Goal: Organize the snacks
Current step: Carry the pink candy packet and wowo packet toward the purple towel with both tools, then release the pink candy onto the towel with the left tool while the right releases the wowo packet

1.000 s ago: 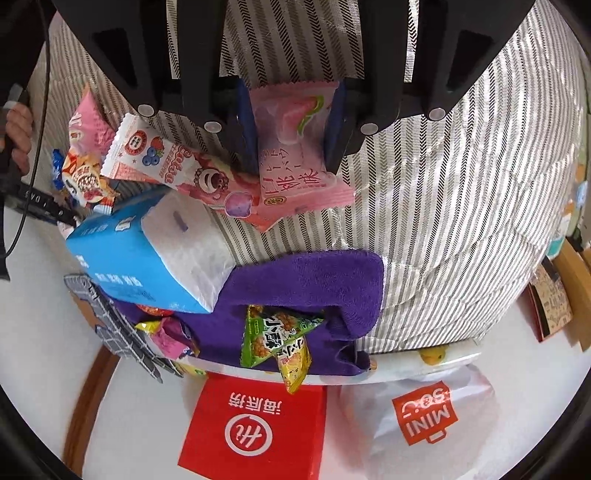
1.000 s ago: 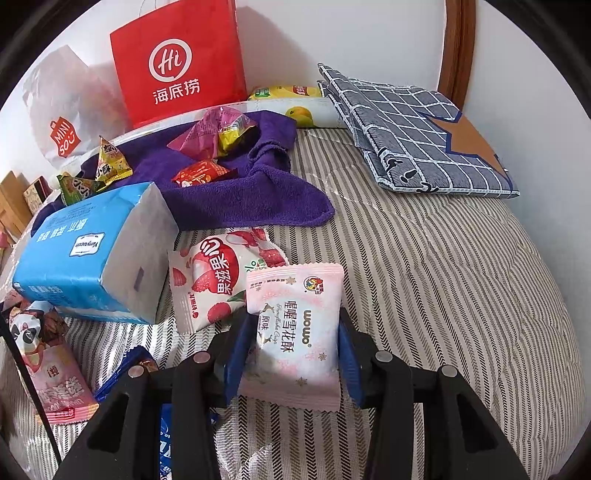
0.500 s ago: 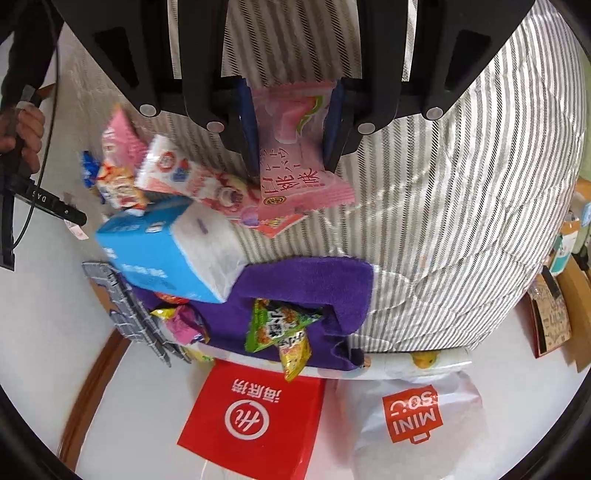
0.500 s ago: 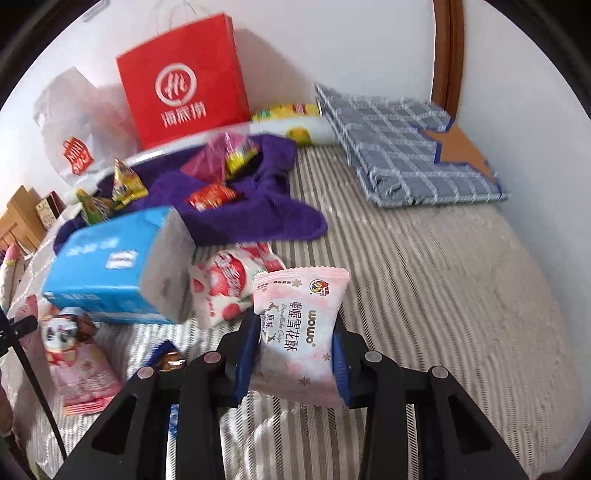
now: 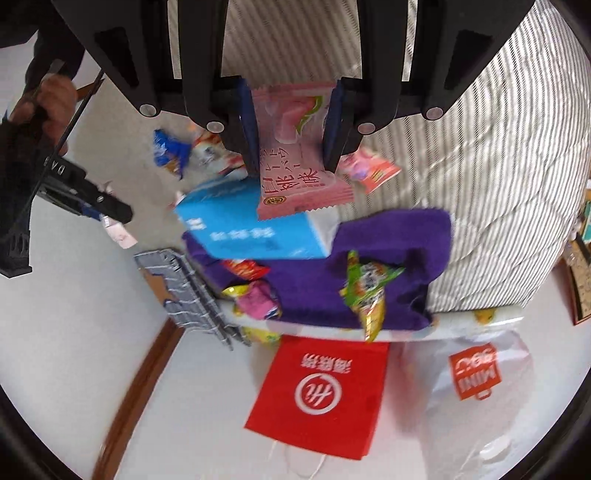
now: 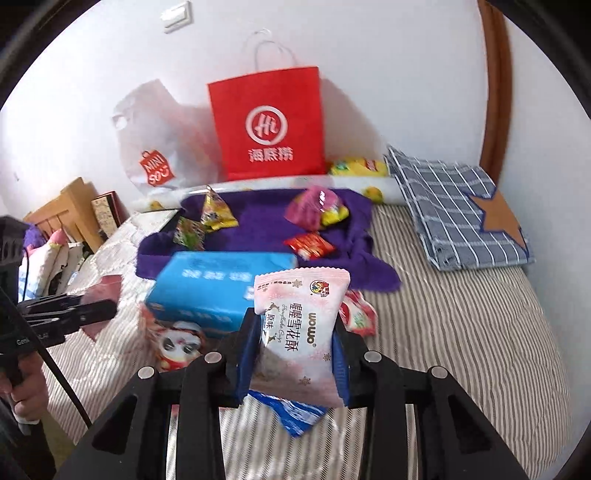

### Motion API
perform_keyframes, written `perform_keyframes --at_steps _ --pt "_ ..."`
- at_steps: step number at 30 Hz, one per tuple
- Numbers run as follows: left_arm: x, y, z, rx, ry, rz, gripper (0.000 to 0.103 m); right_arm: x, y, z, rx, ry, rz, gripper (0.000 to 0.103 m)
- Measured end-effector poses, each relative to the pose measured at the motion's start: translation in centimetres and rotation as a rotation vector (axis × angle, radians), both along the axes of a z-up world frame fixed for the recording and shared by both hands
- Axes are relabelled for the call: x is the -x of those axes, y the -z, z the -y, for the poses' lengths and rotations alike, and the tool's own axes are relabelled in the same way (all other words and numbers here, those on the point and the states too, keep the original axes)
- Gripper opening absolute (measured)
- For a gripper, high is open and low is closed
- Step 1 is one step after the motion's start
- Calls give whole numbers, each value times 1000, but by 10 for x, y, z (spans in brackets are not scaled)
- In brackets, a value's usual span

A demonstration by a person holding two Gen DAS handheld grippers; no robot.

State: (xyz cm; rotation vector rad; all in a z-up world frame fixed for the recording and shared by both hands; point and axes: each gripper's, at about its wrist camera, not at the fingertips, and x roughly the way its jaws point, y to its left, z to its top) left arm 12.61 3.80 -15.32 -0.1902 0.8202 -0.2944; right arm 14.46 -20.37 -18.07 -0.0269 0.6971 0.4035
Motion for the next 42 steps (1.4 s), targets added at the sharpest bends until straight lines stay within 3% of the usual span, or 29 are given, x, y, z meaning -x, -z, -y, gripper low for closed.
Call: perform_keyframes --at_steps 13,23,28,33,37,42 --pt "-44 -33 5 13 -42 68 32 -49 -21 -17 -9 59 20 34" --pt "-90 -57 -22 -30 -139 123 32 -98 -45 -31 -22 69 37 34" --pt "-114 -65 -39 -14 -177 126 32 -122 -54 -38 -11 74 58 34" --pt "-128 -53 -51 -21 -221 133 32 -149 -31 -39 -17 75 36 34" --pt "-136 -30 -63 -5 -246 94 32 -166 2 -36 -42 58 -27 34" --pt "-140 -7 -71 -3 -266 32 32 -176 24 -33 17 81 -60 34"
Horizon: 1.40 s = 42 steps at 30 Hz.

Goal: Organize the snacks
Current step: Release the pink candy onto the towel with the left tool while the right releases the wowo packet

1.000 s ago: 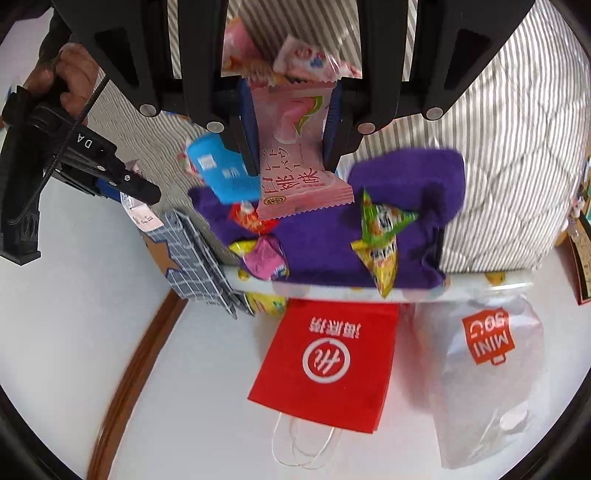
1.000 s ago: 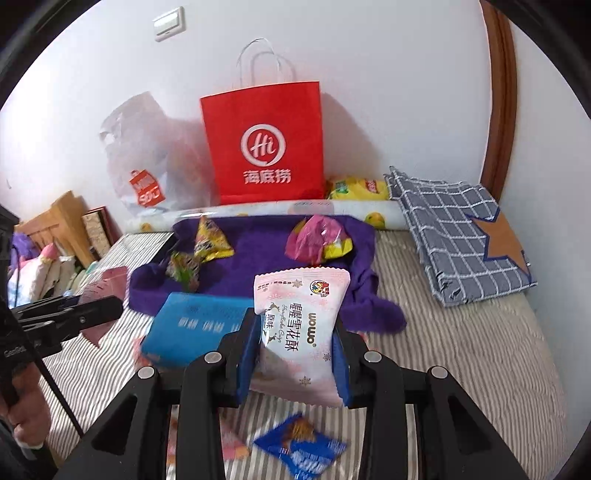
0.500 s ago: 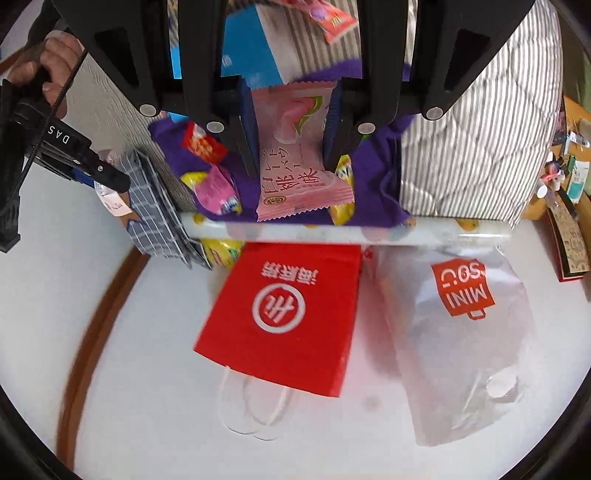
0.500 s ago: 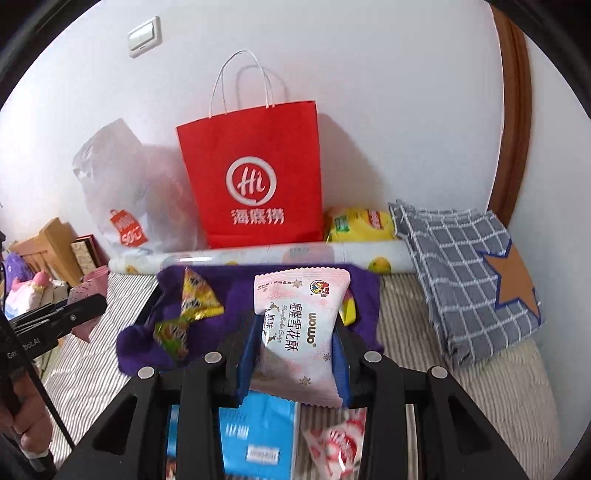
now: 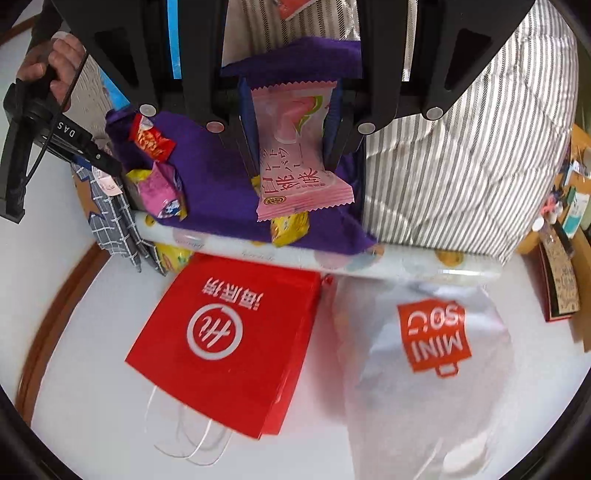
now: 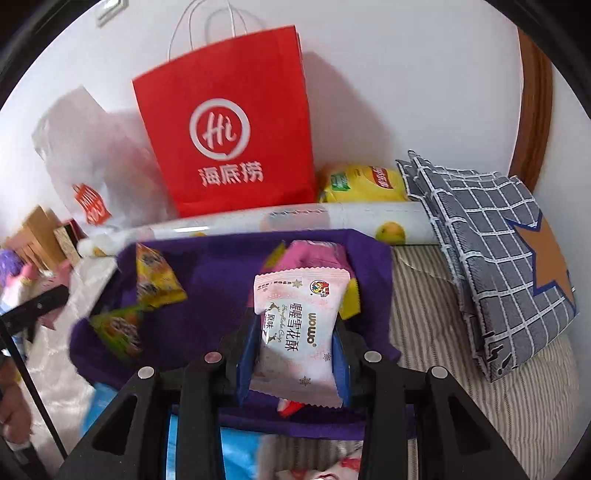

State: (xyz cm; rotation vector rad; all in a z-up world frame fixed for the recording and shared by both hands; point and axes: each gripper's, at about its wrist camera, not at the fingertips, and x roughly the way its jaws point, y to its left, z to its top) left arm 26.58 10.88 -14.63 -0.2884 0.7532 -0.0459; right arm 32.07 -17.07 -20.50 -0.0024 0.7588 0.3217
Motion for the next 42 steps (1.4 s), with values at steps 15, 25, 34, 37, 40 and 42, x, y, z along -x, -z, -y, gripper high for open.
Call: perform_keyframes --at_steps 15,25,34,37,40,42 --pt "-6 31 2 -35 -46 -78 32 -4 23 -9 -1 -31 -61 34" --pt "-6 33 9 -29 -20 -78 33 -15 33 1 -16 28 -103 36" --pt "-5 35 8 -12 -12 -83 33 -12 29 -1 -20 30 -94 37" --pt "-5 36 8 -12 -8 -86 33 -12 30 -1 -29 33 -99 40" --pt "-5 36 10 -14 -2 -86 33 -11 29 -2 -28 31 -94 41" --pt "-5 35 12 -16 4 -84 33 -10 28 -2 -31 30 -87 43"
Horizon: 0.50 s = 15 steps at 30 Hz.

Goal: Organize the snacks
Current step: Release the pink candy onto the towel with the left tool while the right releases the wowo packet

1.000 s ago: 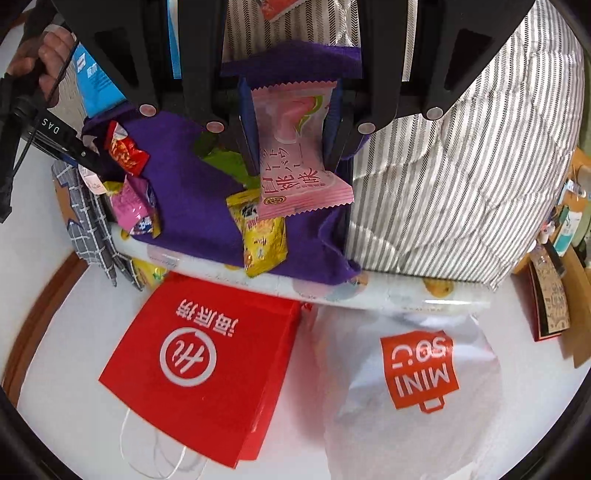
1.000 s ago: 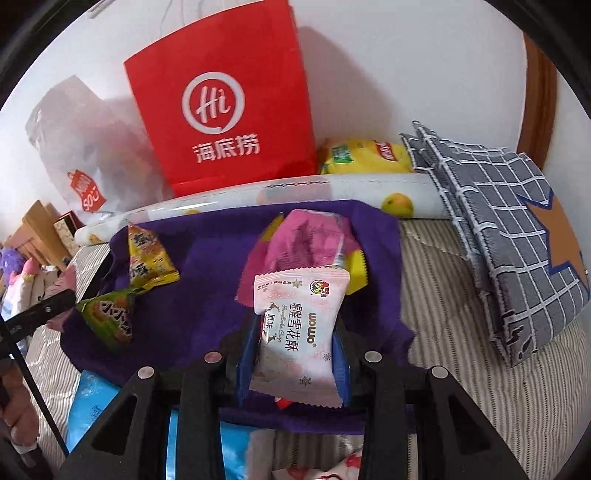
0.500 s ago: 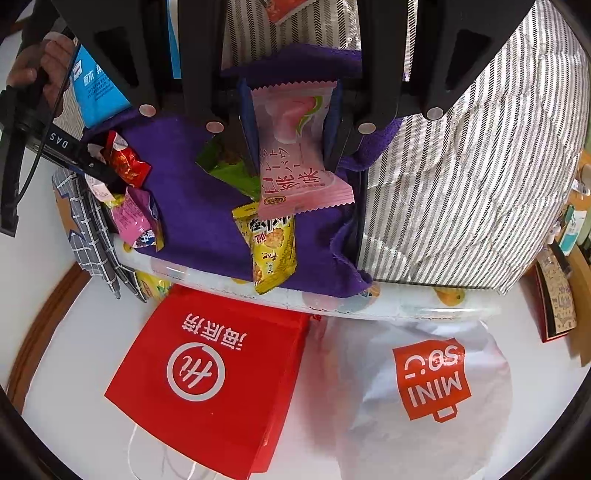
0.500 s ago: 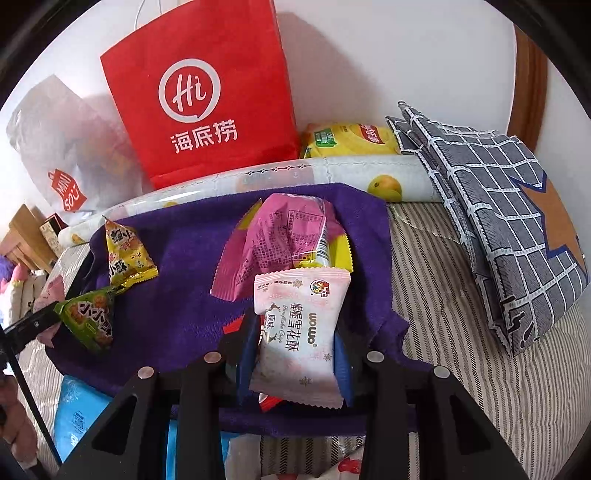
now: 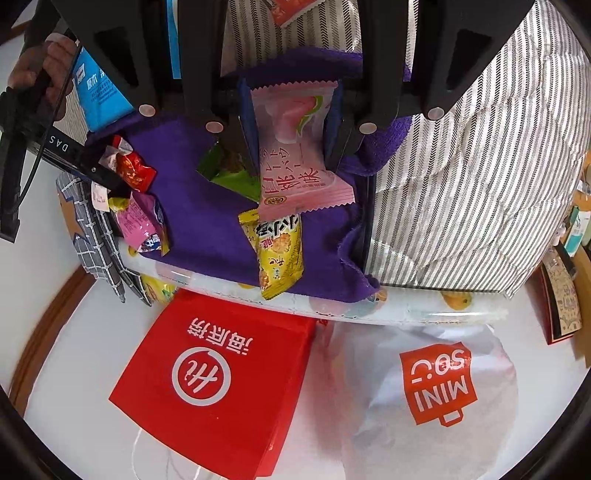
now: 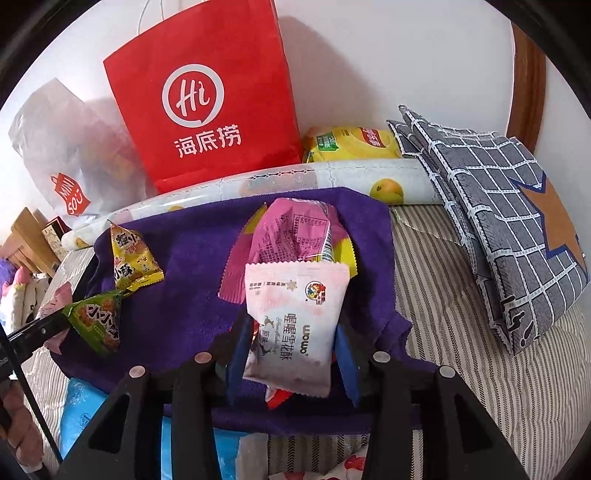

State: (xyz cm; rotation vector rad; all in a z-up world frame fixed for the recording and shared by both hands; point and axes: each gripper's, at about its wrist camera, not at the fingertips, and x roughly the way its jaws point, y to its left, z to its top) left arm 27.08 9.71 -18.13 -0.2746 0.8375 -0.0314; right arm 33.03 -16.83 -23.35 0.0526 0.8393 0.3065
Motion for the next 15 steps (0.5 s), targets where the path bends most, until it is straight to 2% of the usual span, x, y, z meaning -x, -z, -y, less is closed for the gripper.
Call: perform_keyframes --at_steps 10,15 --pt "2 -5 -2 2 -4 16 33 1 -4 3 -25 9 15 45" --pt "2 -8 -3 32 4 19 48 4 -7 4 -30 8 29 45"
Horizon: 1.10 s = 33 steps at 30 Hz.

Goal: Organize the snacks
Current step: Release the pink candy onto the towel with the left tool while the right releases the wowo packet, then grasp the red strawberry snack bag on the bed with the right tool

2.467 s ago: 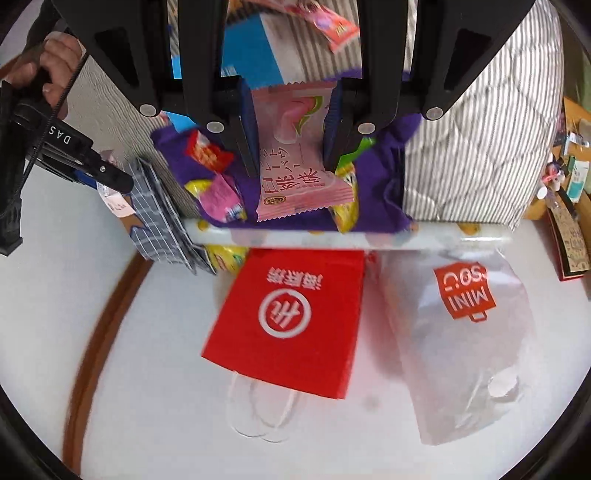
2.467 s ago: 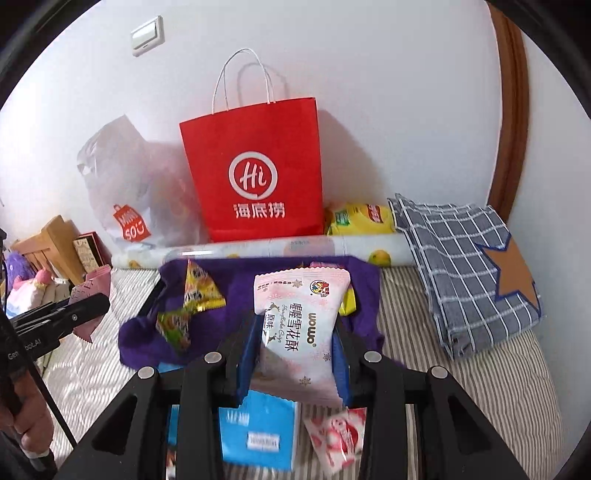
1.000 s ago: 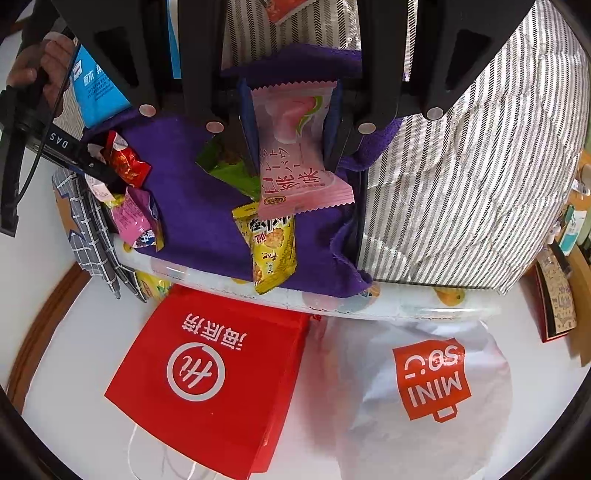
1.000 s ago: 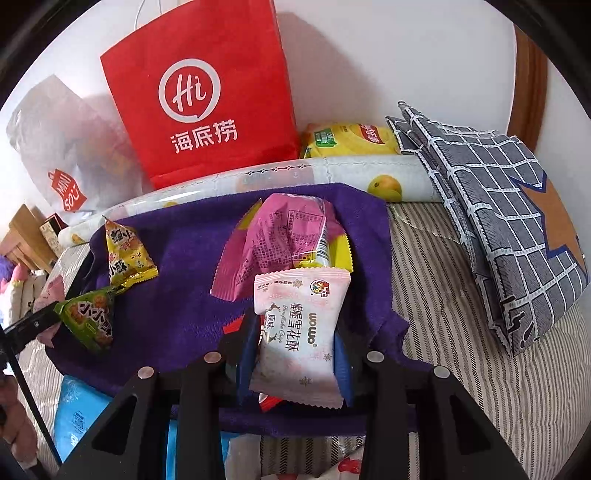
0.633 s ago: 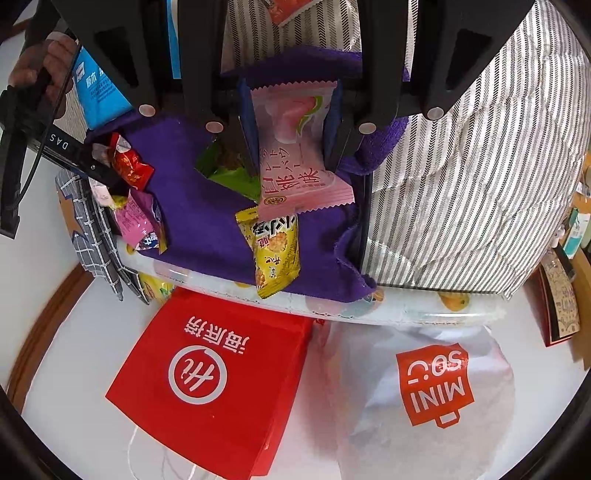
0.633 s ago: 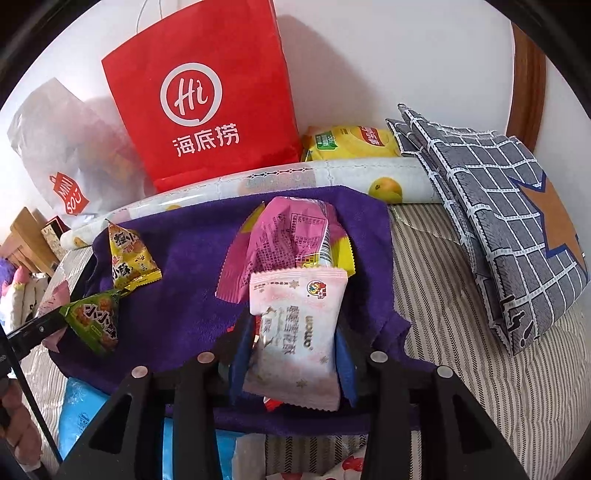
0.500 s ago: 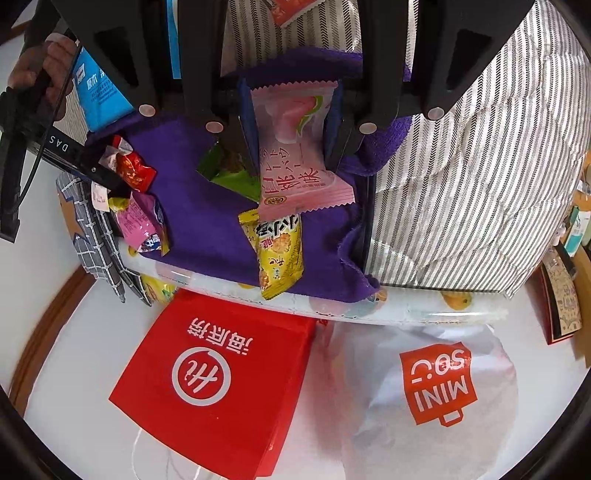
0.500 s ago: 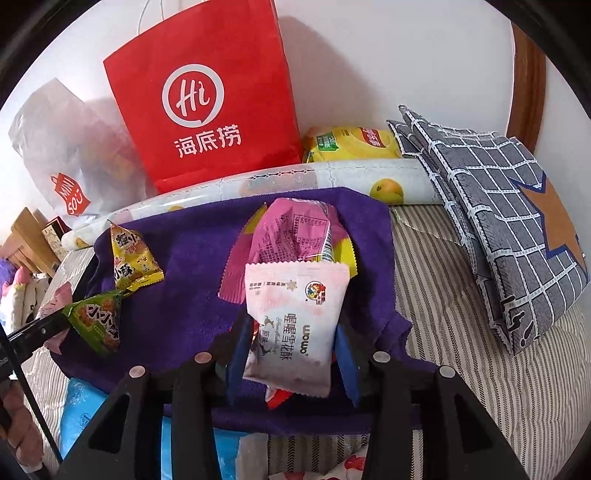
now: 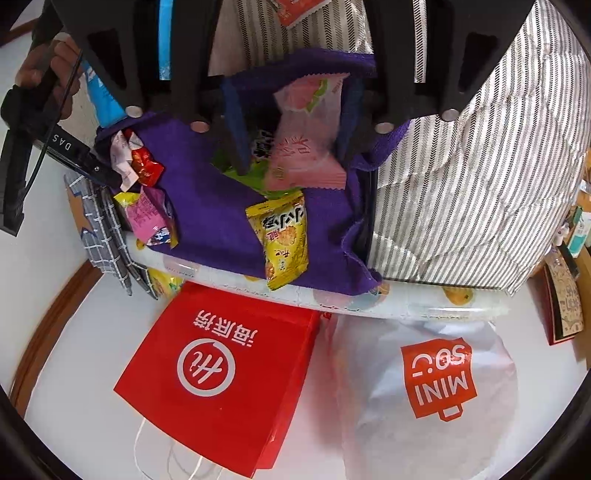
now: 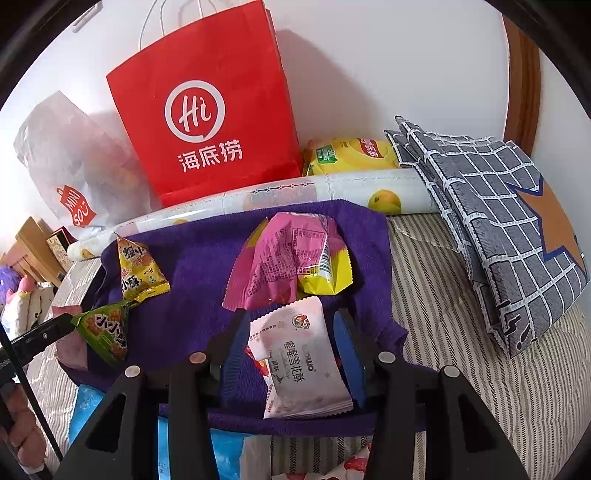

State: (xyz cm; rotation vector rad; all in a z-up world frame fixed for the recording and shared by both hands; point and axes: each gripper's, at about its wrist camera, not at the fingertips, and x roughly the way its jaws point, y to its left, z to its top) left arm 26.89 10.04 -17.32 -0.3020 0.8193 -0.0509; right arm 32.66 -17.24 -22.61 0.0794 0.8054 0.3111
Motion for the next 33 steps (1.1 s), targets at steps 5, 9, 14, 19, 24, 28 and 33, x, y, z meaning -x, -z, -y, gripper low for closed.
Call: perform_keyframes --at_steps 5,9,14,19,24,28,33 --pt "3 -4 -2 -17 -27 25 57 3 -3 0 2 -1 11 45" --pt "6 -9 -4 -3 -34 53 64 10 -11 -2 16 -5 38 45" --pt "8 -14 -4 6 -35 64 64 27 -22 6 44 8 92 45" --pt "11 -18 -3 18 -21 70 64 43 -14 29 36 17 21 46" --pt "13 -22 1 27 3 79 65 73 3 47 81 -10 -27 46" --pt "13 -20 3 29 12 70 65 83 21 52 73 -45 -84 46" --pt "11 -18 7 10 30 59 65 75 34 56 25 -68 -132 55"
